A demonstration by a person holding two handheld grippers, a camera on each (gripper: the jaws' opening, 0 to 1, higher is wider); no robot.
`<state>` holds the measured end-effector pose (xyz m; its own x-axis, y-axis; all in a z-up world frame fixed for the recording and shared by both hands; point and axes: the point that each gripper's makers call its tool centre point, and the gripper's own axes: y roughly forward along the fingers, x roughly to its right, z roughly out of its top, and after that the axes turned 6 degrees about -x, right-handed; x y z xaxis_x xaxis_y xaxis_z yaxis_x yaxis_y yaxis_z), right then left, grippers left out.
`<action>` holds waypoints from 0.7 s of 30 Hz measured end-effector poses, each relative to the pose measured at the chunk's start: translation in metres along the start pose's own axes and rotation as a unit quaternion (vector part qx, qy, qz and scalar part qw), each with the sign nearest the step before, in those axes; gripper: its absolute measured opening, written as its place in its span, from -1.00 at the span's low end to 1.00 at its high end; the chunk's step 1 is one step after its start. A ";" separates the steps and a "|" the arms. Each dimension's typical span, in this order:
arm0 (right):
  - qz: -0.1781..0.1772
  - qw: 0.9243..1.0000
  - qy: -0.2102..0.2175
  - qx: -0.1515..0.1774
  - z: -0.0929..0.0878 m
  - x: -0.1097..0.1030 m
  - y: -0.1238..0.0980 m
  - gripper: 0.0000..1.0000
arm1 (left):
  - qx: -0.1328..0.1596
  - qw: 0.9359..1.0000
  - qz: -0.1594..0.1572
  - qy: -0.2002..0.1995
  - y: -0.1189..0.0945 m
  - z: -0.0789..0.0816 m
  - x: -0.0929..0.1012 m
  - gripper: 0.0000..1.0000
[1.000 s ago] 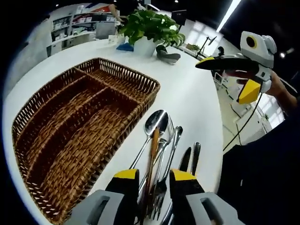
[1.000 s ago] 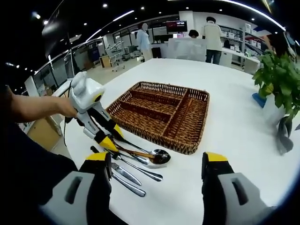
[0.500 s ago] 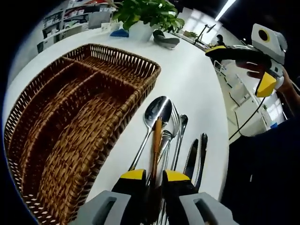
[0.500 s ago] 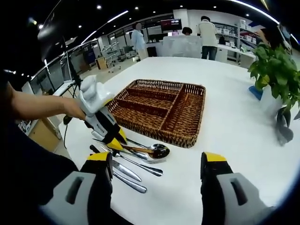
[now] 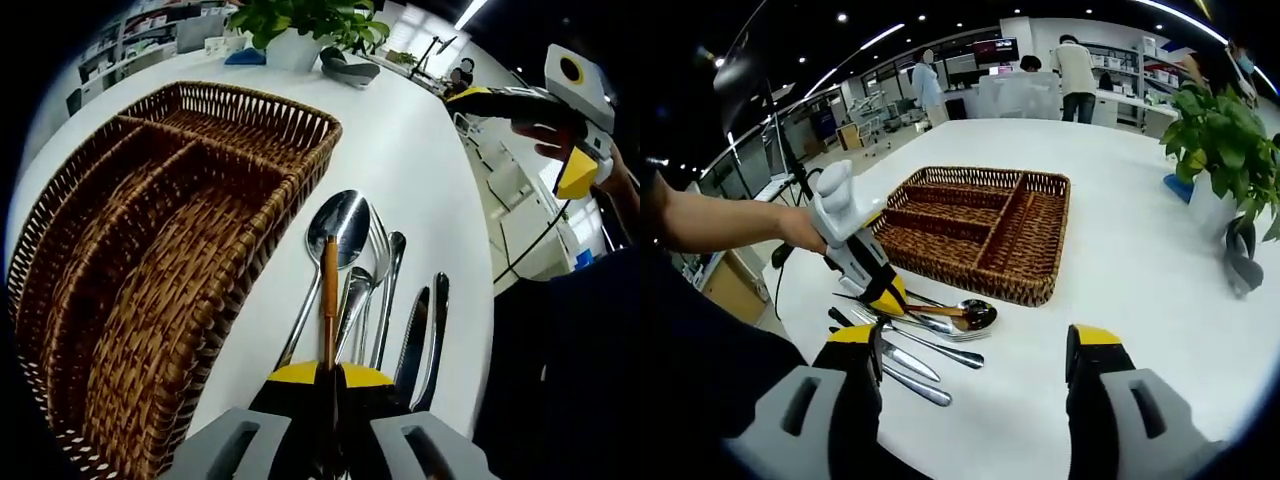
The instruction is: Arrange the knives, forks, and spoons in their matching storage slots by inserting each utensil handle-first until every utensil is classified and aligned in the correct compartment
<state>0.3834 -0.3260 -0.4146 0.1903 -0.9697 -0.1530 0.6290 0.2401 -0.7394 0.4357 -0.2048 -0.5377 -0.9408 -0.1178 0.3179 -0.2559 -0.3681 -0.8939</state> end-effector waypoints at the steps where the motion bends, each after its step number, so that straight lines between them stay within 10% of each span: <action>1: 0.000 1.000 0.000 0.000 0.000 0.000 0.000 0.52 | -0.002 1.000 0.001 0.000 0.000 0.000 0.000 -0.90; 21: 0.007 1.000 -0.002 0.003 0.004 -0.005 0.002 0.50 | 0.012 1.000 0.013 0.008 -0.023 0.006 0.011 -0.92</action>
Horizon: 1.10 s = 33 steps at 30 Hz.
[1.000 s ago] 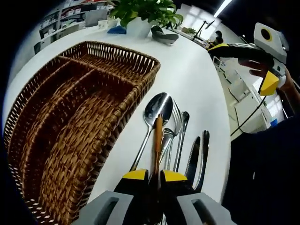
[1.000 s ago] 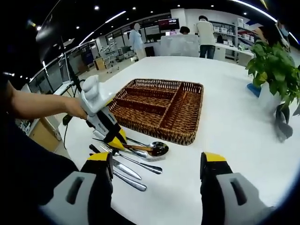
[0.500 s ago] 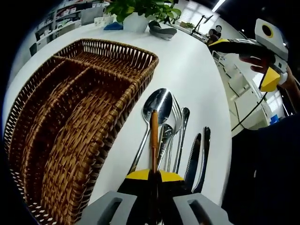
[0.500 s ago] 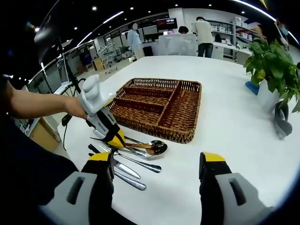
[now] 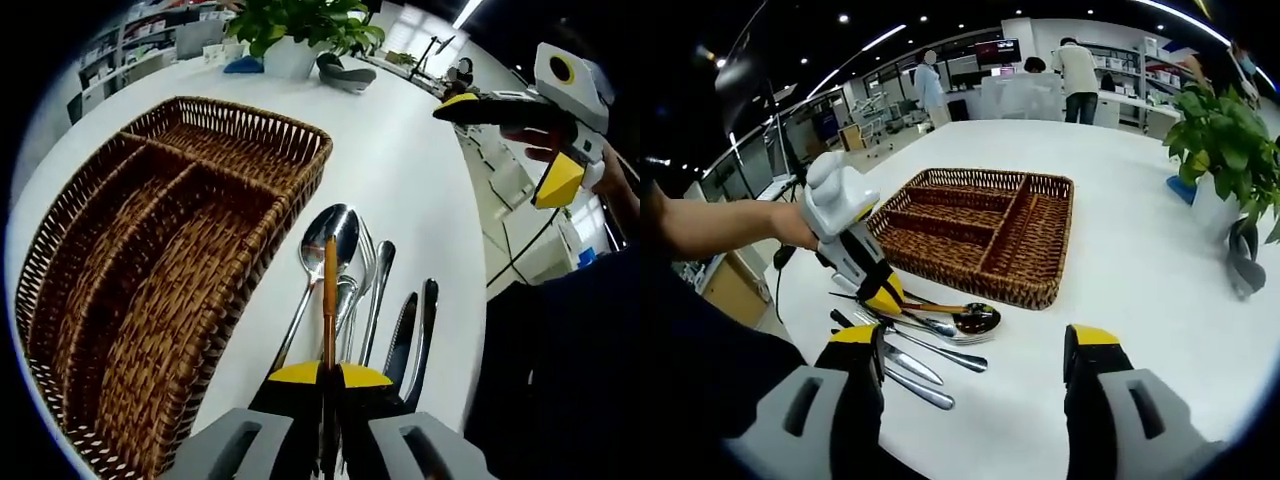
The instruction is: Arrange the knives, forks, and spoons in their matching storage slots by inserting each utensil handle-first until every utensil is classified and aligned in the correct compartment
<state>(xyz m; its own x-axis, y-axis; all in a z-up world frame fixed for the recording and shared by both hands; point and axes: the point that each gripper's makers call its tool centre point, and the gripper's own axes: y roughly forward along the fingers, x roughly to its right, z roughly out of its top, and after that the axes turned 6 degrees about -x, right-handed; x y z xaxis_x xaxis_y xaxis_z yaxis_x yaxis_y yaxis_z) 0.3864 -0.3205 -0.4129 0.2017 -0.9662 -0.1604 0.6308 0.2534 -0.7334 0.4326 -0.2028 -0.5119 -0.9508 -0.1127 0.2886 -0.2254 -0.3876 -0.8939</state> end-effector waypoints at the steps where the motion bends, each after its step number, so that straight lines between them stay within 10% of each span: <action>1: 0.000 1.000 0.000 0.001 0.000 0.000 0.000 0.50 | 0.003 1.000 0.001 0.003 -0.002 0.001 0.001 -0.92; 17: 0.019 0.999 -0.027 0.011 0.024 -0.015 0.000 0.46 | 0.086 0.996 0.025 -0.024 -0.052 0.022 0.007 -0.93; 24: 0.034 0.998 -0.037 0.026 0.041 -0.027 -0.001 0.38 | 0.167 0.980 0.028 -0.102 -0.084 0.037 0.002 -0.93; 33: 0.061 0.996 -0.045 0.040 0.057 -0.050 0.003 0.29 | 0.283 0.943 0.045 -0.167 -0.126 0.056 -0.005 -0.93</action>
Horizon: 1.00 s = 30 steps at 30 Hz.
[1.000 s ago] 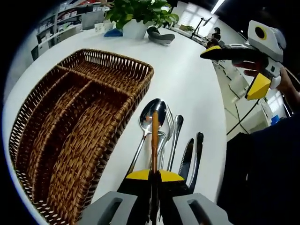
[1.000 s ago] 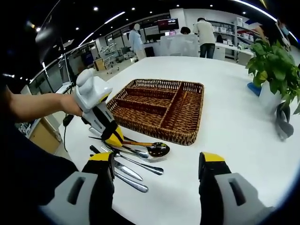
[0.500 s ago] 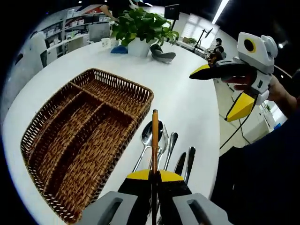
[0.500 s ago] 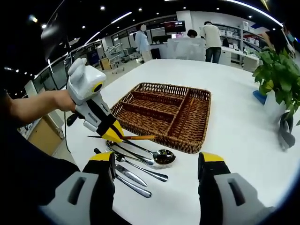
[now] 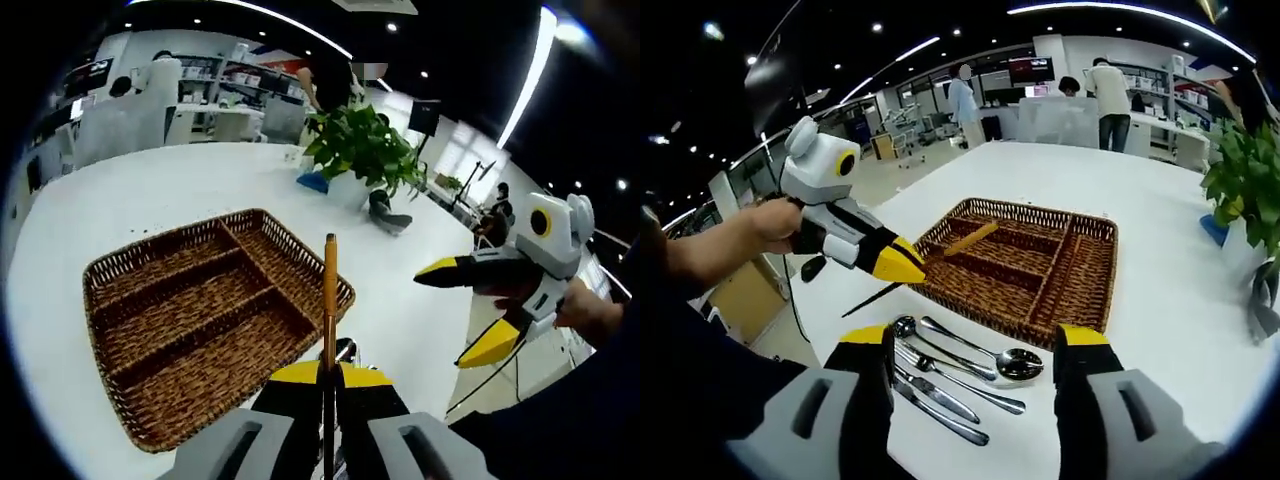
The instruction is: Arrange the knives, forks, and spoons in their matching storage slots by inserting each utensil handle-first until every utensil is classified and aligned in the correct compartment
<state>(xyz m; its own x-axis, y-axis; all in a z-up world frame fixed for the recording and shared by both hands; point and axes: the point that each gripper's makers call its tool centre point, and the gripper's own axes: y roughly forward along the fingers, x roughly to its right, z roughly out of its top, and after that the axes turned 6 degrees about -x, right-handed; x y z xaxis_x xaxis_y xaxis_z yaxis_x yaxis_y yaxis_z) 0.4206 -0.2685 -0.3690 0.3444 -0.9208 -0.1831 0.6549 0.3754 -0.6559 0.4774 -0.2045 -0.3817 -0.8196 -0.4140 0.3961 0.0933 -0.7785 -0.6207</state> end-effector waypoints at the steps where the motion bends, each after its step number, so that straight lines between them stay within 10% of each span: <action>1: 0.003 1.000 -0.001 0.003 0.004 -0.003 0.001 0.28 | 0.013 1.000 0.002 -0.009 -0.003 0.004 0.000 -0.93; 15: 0.071 0.997 0.008 0.042 0.040 -0.048 0.022 -0.02 | 0.142 0.983 -0.013 -0.114 -0.036 0.037 0.013 -0.93; 30: 0.106 0.992 0.036 0.057 0.055 -0.066 0.032 -0.32 | 0.153 0.978 -0.063 -0.125 -0.039 0.047 0.033 -0.92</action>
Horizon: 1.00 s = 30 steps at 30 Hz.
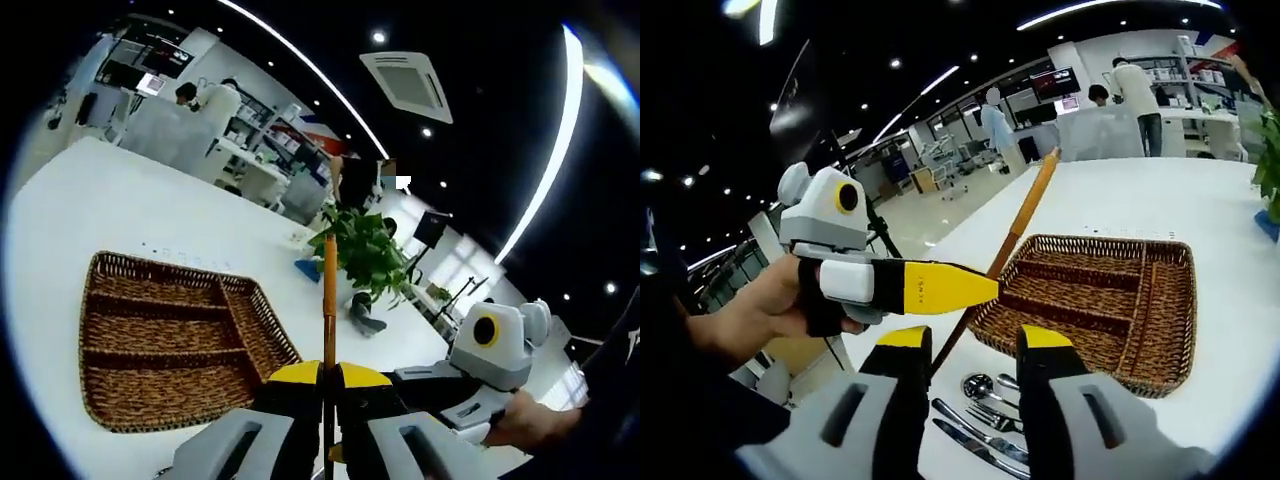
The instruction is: Arrange the knives, forks, and spoons in their matching storage slots by inserting each utensil handle-first until every utensil is classified and aligned in the correct compartment
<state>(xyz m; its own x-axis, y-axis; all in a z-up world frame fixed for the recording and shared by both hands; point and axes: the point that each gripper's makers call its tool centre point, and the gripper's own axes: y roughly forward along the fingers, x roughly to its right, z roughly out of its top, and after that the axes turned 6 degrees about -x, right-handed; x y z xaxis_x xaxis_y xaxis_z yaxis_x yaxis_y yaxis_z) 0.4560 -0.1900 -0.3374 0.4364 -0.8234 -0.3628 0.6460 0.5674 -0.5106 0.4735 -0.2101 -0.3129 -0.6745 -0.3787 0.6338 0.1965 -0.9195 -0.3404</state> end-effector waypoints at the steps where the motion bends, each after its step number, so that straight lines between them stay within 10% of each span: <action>1: -0.009 1.000 -0.006 -0.005 -0.001 0.004 0.001 -0.33 | 0.002 1.000 0.000 0.000 0.000 0.001 0.000 -0.92; 30: -0.012 1.000 -0.008 -0.017 -0.003 0.011 0.005 -0.94 | -0.027 1.000 -0.003 0.010 0.004 0.002 -0.005 -0.91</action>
<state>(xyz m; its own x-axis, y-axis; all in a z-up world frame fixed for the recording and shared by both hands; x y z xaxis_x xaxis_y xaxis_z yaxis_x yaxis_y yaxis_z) 0.4620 -0.1966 -0.3464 0.4319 -0.8362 -0.3379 0.6339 0.5480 -0.5458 0.4793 -0.2117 -0.3157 -0.6893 -0.3701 0.6228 0.1542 -0.9149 -0.3730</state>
